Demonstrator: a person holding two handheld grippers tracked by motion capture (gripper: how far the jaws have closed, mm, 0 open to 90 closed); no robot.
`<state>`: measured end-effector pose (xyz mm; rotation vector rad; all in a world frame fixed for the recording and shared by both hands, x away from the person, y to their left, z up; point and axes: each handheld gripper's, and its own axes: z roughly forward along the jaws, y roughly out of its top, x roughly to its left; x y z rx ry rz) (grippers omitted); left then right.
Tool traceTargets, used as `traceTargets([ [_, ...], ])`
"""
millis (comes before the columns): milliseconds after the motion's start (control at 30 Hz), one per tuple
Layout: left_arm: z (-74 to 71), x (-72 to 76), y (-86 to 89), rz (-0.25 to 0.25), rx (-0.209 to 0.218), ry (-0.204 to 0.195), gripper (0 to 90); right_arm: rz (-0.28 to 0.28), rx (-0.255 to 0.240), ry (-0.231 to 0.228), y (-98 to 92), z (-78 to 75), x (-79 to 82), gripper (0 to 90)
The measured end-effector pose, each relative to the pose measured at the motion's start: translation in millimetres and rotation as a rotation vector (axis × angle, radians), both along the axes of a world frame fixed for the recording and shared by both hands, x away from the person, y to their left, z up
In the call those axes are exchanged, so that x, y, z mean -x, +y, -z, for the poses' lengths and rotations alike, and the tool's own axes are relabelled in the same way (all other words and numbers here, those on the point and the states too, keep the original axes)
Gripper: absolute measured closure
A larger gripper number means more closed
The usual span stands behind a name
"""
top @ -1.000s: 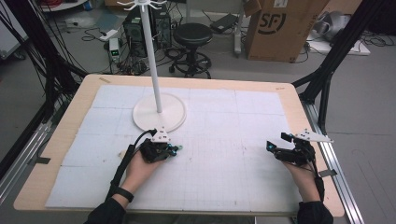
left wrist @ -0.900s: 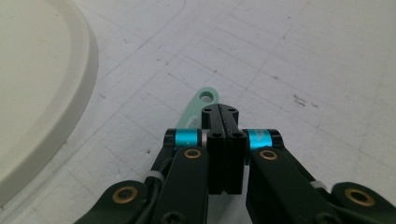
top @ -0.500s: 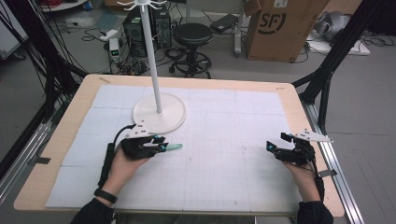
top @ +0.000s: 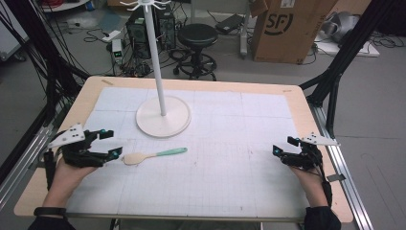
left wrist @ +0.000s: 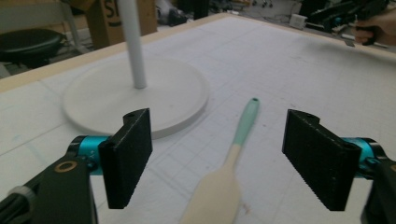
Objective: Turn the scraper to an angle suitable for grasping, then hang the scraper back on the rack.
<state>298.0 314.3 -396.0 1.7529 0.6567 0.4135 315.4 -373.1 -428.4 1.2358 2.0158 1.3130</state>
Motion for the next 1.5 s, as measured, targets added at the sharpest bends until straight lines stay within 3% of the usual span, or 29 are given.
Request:
traceTargets([
  [200,9.2,0.7,23.5,-0.06,0.05,-0.012,17.3,0.0,-0.002,0.007,0.0,1.6,-2.0,19.3],
  [333,10.5,0.9,28.1,-0.075,0.053,-0.015,16.9,0.004,-0.003,0.016,-0.8,2.1,-2.0,19.2],
  [933,5.3,0.0,20.2,-0.029,0.062,-0.011,16.7,0.003,-0.007,0.014,-1.8,2.4,-0.8,19.2],
  [1233,5.2,-7.6,-2.8,0.02,0.024,0.006,16.3,-0.005,0.001,0.012,-2.2,2.5,1.2,19.2],
  [1500,17.9,-19.0,-38.7,0.089,-0.055,0.051,15.9,-0.001,-0.001,0.019,-7.4,3.8,2.4,19.3],
])
